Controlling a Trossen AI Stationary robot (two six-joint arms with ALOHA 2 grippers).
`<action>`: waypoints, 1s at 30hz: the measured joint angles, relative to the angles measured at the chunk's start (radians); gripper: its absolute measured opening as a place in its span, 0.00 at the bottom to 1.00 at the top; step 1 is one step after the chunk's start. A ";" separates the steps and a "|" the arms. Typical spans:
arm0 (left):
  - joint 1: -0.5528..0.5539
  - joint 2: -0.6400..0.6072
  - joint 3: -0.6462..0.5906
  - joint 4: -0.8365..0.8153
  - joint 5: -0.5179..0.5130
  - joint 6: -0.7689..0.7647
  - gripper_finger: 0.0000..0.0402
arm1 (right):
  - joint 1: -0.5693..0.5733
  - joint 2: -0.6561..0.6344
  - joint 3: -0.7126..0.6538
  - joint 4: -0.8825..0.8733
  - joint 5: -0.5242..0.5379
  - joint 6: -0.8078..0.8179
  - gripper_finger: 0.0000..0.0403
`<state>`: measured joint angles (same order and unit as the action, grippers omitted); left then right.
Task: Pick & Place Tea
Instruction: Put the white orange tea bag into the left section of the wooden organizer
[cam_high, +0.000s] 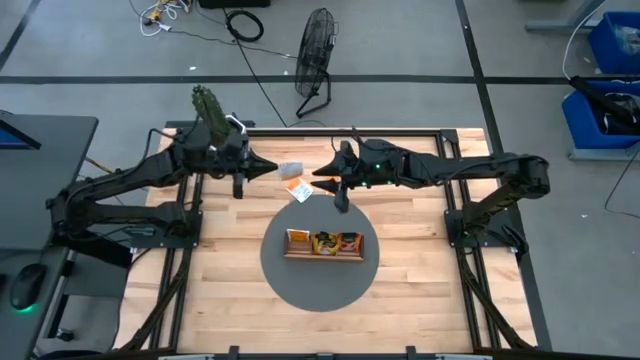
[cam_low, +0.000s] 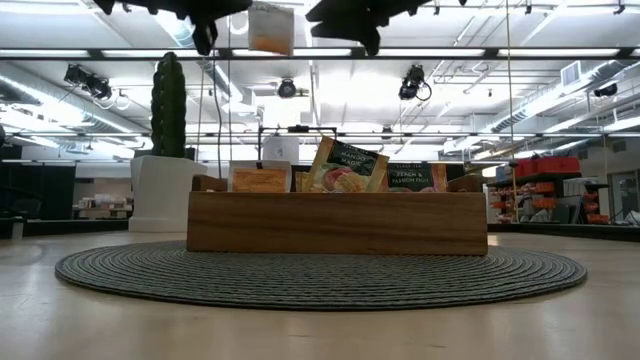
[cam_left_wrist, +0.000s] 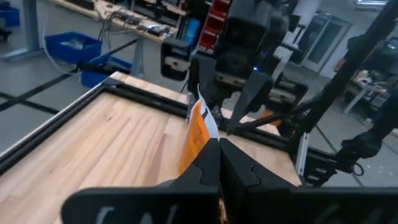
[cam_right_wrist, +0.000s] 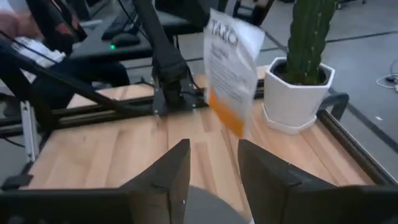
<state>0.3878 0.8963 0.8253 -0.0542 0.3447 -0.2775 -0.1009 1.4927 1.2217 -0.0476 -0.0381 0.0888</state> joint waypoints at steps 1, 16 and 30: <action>0.000 -0.007 0.000 0.001 0.005 -0.002 0.00 | 0.003 0.000 0.000 0.004 0.011 -0.003 0.35; -0.039 -0.016 0.001 0.009 0.007 -0.026 0.00 | 0.003 0.059 0.000 0.137 0.056 0.011 0.55; -0.039 -0.029 0.000 0.005 0.008 -0.026 0.00 | 0.005 0.133 0.000 0.291 -0.020 0.049 0.50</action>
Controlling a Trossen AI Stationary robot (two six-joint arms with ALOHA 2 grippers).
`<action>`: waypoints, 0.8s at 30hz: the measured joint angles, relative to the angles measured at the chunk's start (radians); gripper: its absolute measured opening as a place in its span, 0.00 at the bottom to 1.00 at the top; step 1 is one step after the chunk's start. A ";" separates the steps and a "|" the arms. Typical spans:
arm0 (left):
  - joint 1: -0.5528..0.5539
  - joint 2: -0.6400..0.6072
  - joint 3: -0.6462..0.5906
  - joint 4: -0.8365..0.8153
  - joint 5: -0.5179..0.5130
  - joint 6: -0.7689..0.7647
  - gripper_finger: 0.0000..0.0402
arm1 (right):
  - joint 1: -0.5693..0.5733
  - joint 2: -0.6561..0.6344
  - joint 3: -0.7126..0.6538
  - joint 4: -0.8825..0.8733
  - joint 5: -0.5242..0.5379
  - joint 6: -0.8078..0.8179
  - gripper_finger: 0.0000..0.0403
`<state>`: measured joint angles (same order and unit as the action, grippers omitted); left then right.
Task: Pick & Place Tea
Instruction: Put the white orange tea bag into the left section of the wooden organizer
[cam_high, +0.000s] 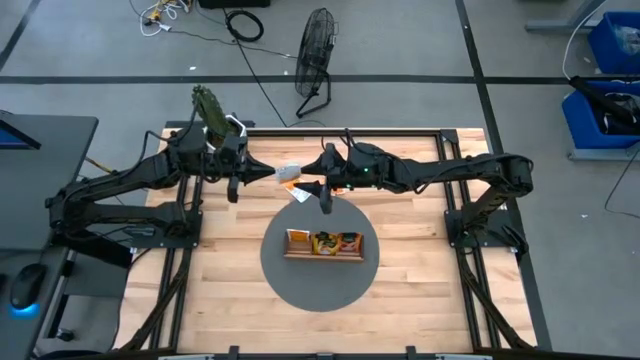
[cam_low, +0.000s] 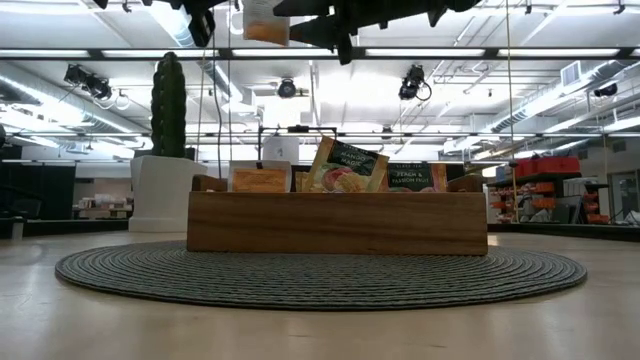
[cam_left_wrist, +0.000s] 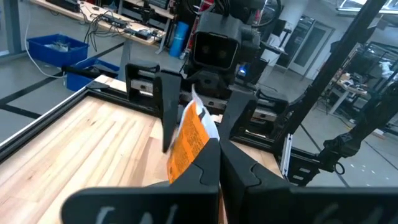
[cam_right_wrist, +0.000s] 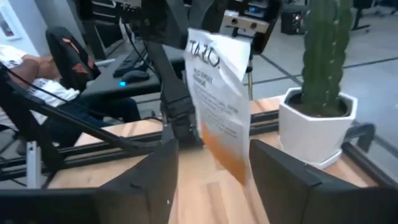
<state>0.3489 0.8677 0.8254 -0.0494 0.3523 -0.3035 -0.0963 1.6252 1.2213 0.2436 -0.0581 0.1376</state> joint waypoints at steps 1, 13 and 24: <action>0.000 0.000 0.000 -0.001 0.000 0.001 0.00 | 0.000 0.000 0.000 -0.002 -0.007 0.009 0.48; 0.000 0.000 0.000 -0.002 -0.001 0.000 0.00 | -0.004 0.000 0.000 -0.007 -0.056 0.076 0.03; 0.008 -0.019 0.000 -0.038 -0.001 -0.038 0.14 | 0.013 -0.060 0.022 -0.344 -0.046 0.086 0.00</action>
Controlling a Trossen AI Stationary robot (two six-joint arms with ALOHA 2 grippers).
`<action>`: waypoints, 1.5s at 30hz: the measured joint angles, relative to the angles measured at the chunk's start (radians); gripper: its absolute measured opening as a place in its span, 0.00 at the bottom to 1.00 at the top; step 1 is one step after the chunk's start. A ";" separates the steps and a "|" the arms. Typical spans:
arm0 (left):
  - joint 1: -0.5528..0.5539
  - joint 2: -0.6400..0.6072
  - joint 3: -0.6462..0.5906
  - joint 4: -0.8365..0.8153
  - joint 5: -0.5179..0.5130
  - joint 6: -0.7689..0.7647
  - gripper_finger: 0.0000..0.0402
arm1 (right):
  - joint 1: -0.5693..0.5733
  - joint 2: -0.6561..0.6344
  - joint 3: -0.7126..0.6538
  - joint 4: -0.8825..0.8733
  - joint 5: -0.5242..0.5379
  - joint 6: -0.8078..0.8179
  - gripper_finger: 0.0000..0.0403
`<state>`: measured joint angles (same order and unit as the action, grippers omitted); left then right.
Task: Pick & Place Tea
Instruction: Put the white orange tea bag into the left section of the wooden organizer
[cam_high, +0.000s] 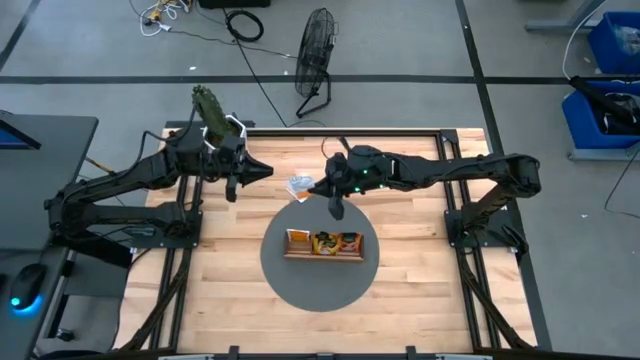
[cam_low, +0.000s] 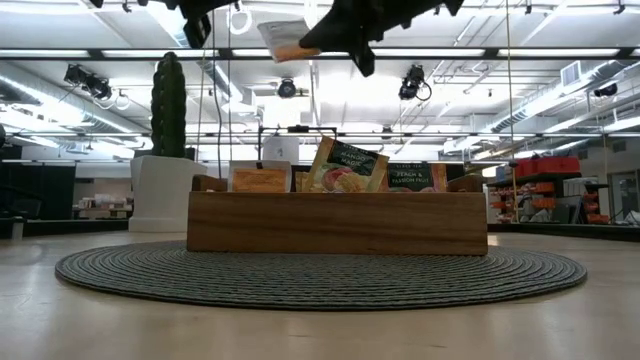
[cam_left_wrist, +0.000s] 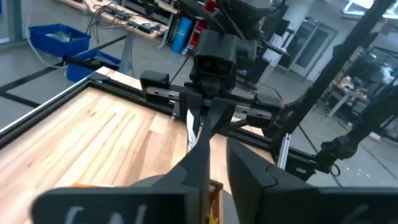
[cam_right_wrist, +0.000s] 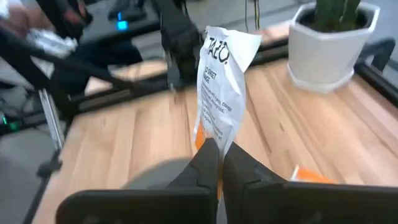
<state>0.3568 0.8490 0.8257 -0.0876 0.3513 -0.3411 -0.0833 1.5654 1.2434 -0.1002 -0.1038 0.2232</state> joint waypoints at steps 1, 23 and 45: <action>0.000 0.000 0.000 -0.002 0.001 0.011 0.16 | 0.007 0.000 0.006 -0.025 0.013 -0.005 0.00; -0.089 0.182 0.000 -0.010 0.025 0.116 0.55 | 0.061 0.021 0.014 -0.018 0.114 -0.049 0.00; -0.089 0.281 0.000 0.074 0.053 0.043 0.03 | 0.066 0.050 0.013 -0.035 0.096 -0.045 0.00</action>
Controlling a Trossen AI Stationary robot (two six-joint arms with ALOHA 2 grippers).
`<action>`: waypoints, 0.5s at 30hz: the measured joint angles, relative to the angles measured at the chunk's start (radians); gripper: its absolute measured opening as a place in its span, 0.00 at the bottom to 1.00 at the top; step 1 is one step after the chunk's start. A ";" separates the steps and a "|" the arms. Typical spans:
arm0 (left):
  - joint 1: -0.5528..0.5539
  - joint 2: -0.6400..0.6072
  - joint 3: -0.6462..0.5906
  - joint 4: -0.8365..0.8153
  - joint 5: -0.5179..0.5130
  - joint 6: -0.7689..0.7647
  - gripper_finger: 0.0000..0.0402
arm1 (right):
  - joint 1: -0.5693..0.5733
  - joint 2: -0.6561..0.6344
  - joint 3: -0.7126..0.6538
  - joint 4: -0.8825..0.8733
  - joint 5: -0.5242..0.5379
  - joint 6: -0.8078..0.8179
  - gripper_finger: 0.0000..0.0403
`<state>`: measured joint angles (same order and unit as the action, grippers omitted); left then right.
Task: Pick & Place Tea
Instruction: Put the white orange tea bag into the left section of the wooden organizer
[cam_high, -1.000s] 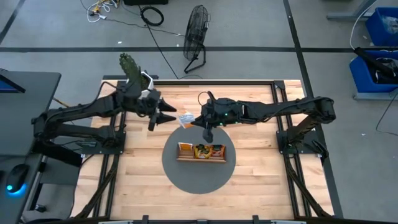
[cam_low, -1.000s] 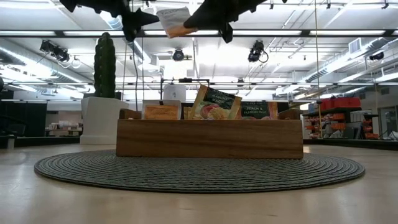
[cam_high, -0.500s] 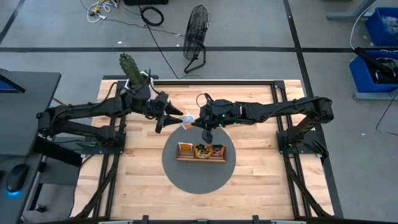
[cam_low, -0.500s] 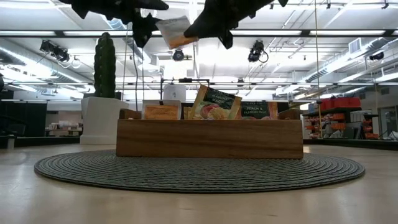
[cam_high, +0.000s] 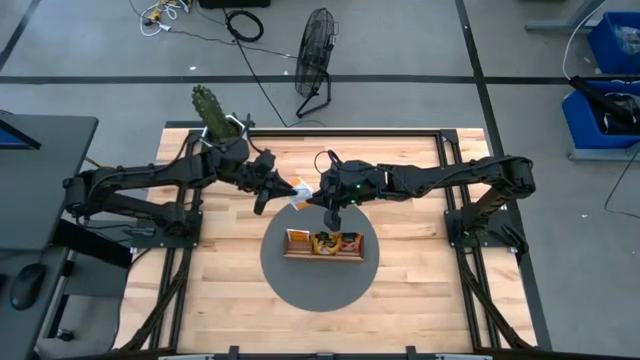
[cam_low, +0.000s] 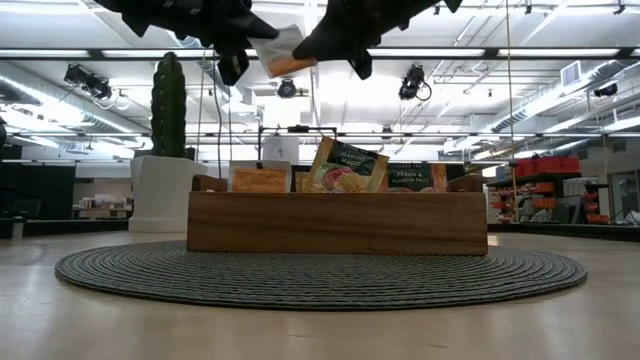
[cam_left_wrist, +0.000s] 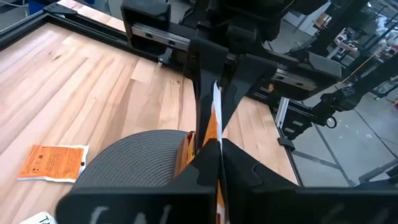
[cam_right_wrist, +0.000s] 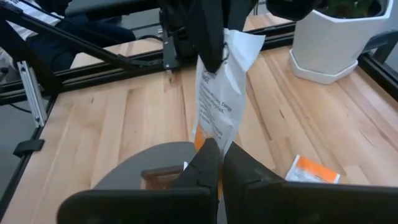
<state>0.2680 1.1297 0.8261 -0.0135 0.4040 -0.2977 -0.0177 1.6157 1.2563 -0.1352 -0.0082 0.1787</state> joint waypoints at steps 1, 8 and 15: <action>0.000 0.000 0.000 0.000 0.000 0.000 0.02 | 0.000 0.000 0.000 0.000 0.000 0.000 0.00; -0.004 -0.018 0.000 -0.049 0.014 0.011 0.01 | -0.011 -0.057 0.000 -0.153 0.015 0.024 0.12; -0.043 -0.031 0.000 -0.174 0.017 0.060 0.00 | -0.052 -0.154 0.000 -0.330 0.037 0.015 0.32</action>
<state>0.2247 1.0985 0.8261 -0.1872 0.4206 -0.2373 -0.0699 1.4621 1.2564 -0.4651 0.0283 0.1935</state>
